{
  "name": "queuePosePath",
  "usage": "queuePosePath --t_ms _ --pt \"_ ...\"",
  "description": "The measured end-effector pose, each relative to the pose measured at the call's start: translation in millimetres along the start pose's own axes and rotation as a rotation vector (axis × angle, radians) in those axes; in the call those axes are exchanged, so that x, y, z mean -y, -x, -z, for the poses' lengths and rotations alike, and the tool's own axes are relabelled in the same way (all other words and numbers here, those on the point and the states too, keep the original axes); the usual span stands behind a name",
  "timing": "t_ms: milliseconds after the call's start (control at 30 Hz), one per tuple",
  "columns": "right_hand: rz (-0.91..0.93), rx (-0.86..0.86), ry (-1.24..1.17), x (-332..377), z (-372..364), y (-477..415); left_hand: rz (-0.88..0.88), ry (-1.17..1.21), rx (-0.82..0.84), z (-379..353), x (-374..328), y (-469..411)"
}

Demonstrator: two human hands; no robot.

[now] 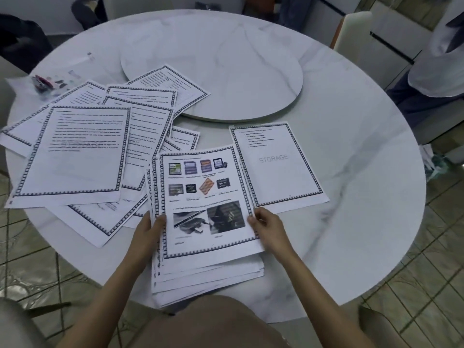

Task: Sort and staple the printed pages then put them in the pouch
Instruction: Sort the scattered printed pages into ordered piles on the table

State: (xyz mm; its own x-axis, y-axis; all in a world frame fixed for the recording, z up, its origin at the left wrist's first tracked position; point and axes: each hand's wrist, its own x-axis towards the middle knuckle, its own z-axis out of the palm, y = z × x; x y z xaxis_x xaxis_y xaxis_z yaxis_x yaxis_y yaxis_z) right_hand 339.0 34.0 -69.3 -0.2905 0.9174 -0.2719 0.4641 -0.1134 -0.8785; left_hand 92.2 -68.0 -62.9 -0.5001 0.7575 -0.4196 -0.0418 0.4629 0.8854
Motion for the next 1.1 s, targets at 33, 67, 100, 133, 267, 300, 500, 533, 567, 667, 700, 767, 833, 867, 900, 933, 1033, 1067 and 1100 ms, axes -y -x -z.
queuePosePath --t_ms 33,67,100,133,267,300,500,533,567,667,700,767,833,867,900,933,1033,1067,1100 --pt "0.011 0.019 0.05 1 -1 1 -0.003 -0.009 -0.005 -1 0 0" --pt "0.023 0.029 0.084 3 0 0 -0.007 -0.014 -0.007 -1 0 1" --pt "0.035 0.034 0.104 6 1 -1 -0.007 -0.018 -0.004 -1 0 1" --pt "0.044 0.036 0.117 8 3 -3 -0.008 -0.021 0.001 -1 0 1" --pt "0.043 0.129 0.232 14 8 -10 -0.011 -0.025 0.006 1 2 0" --pt "0.035 0.15 0.259 15 10 -12 -0.008 -0.024 0.001 1 3 0" --pt "0.029 -0.134 0.328 19 53 -43 -0.018 -0.056 0.002 1 3 0" --pt "0.03 -0.19 0.373 19 64 -49 -0.018 -0.058 -0.001 1 3 -1" --pt "0.023 -0.248 0.406 16 76 -56 -0.015 -0.061 -0.004 1 3 -1" --pt "-0.081 -0.397 0.479 5 106 -74 -0.01 -0.061 -0.009 1 3 0" --pt "-0.141 -0.426 0.51 1 113 -78 -0.009 -0.062 -0.008 1 3 0" --pt "-0.274 -0.445 0.592 -4 121 -81 -0.007 -0.064 -0.005 1 2 0" --pt "-0.349 -0.437 0.661 -7 124 -80 -0.009 -0.067 -0.003 1 2 0" --pt "-0.363 -0.432 0.676 -8 124 -80 -0.009 -0.069 -0.002 1 2 0" --pt "-0.362 -0.431 0.684 -10 123 -79 -0.01 -0.07 -0.001 1 2 0" --pt "-0.354 -0.436 0.687 -11 122 -79 -0.013 -0.07 -0.001 1 2 0" --pt "-0.349 -0.458 0.671 -12 122 -77 -0.013 -0.068 0.002 0 2 0" --pt "-0.352 -0.458 0.661 -12 123 -77 -0.012 -0.066 0.003 1 2 0" --pt "-0.354 -0.459 0.652 -12 123 -77 -0.012 -0.065 0.004 0 2 0"
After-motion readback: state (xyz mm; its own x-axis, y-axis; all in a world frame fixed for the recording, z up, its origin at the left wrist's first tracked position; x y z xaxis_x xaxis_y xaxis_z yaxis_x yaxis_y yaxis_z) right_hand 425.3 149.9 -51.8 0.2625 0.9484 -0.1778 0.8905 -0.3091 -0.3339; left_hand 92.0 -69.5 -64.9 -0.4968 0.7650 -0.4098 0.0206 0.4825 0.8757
